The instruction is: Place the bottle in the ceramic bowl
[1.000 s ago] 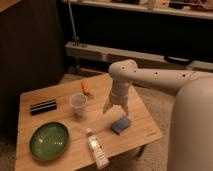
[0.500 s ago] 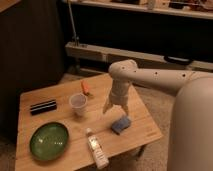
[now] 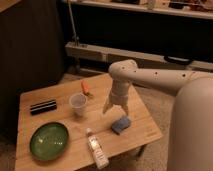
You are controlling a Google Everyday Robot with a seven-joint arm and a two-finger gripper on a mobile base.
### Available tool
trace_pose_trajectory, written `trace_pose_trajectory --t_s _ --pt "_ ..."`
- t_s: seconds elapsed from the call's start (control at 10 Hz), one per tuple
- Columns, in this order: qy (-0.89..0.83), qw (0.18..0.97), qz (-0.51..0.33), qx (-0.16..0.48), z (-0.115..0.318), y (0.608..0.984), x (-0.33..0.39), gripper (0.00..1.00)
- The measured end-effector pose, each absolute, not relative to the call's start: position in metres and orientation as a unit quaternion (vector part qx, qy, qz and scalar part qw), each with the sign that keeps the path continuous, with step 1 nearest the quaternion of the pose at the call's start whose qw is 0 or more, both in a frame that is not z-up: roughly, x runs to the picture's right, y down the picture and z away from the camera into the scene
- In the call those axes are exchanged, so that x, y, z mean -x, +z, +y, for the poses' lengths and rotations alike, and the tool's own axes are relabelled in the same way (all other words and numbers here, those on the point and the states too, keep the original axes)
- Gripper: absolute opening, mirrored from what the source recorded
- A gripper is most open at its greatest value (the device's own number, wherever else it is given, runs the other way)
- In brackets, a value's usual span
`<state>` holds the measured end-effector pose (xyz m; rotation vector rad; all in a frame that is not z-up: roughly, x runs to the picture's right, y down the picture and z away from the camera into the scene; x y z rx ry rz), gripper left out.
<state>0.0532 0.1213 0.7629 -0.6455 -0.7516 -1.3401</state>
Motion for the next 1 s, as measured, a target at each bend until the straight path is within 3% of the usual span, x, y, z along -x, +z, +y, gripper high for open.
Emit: trace_pose_trajectory --t_s 1.0 --pt "-0.606 0.665 -0.336 0.277 0.1208 0.7597 -0.0538 0.71"
